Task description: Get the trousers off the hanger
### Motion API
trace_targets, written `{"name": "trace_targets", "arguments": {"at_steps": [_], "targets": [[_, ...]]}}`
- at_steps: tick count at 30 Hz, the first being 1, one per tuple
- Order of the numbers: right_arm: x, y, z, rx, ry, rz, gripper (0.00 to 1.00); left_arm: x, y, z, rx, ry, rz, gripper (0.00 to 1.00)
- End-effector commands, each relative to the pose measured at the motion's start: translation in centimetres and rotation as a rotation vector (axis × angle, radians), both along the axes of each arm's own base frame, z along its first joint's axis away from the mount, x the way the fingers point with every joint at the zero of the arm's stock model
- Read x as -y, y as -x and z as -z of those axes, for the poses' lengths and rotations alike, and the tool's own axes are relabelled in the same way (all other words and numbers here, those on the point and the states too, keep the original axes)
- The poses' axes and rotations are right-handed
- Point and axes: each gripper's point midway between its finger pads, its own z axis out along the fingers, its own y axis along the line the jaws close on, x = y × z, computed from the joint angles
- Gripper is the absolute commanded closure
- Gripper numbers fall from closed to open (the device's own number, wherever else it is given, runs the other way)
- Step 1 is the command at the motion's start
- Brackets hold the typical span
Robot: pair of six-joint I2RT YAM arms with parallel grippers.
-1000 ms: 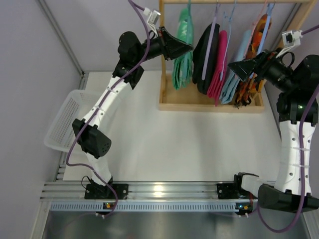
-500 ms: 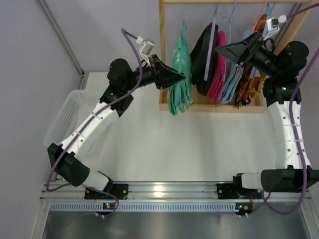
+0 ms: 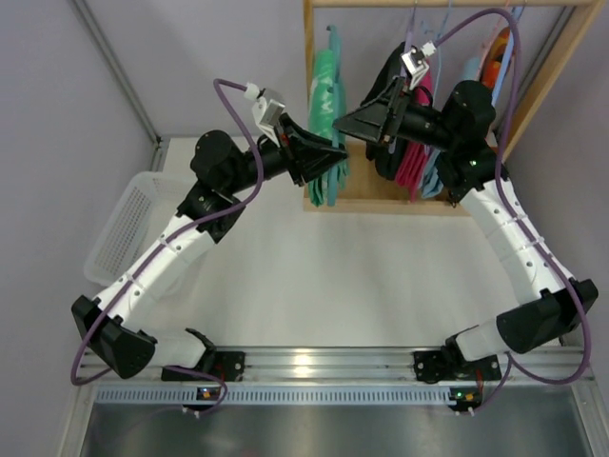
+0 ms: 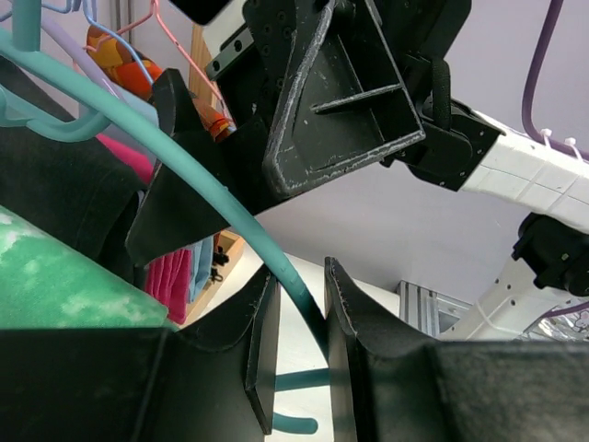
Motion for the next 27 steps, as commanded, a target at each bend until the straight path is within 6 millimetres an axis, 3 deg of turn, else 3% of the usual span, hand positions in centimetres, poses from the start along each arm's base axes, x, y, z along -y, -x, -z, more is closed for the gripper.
{"name": "trace_targets", "arguments": {"at_steps": [1,7,10,11,13,18,19,20,22,23,27], "targets": [[-1.5,1.6,-3.9,0.108,-0.076,-0.044,0.09,-2.4,3.2,-7.2,0.326,0.145,-0.044,1.0],[-2.9,1.7,-4.0,0.107,-0.089,-0.082,0.16,-1.8,3.6,-6.0,0.295,0.136,-0.024,1.0],[-3.1,1.7,-4.0,0.085,-0.102,-0.101,0.28,-1.5,3.5,-5.4,0.272,0.126,-0.026,1.0],[-3.2,1.8,-4.0,0.081,-0.104,-0.107,0.37,-1.5,3.5,-5.4,0.268,0.126,-0.028,1.0],[-3.1,2.0,-3.9,0.071,-0.113,-0.116,0.46,-1.4,3.2,-4.9,0.254,0.121,-0.041,1.0],[-2.9,2.5,-3.6,0.039,-0.123,-0.122,0.89,-1.7,2.5,-4.5,0.258,0.11,-0.085,1.0],[-2.9,2.5,-3.6,0.029,-0.124,-0.122,0.94,-1.7,2.4,-4.4,0.256,0.106,-0.095,0.97],[-2.8,2.8,-3.7,0.029,-0.125,-0.126,1.0,-1.8,2.4,-4.3,0.26,0.102,-0.103,0.8],[-2.7,2.9,-3.7,0.015,-0.128,-0.133,1.0,-2.3,2.2,-4.0,0.269,0.074,-0.134,0.51],[-2.7,3.0,-3.7,0.01,-0.129,-0.137,1.0,-2.5,1.9,-3.8,0.29,0.051,-0.158,0.31],[-2.0,4.0,-4.7,0.017,-0.15,-0.151,1.0,-5.0,1.9,-3.6,0.352,-0.008,-0.291,0.23]]}}
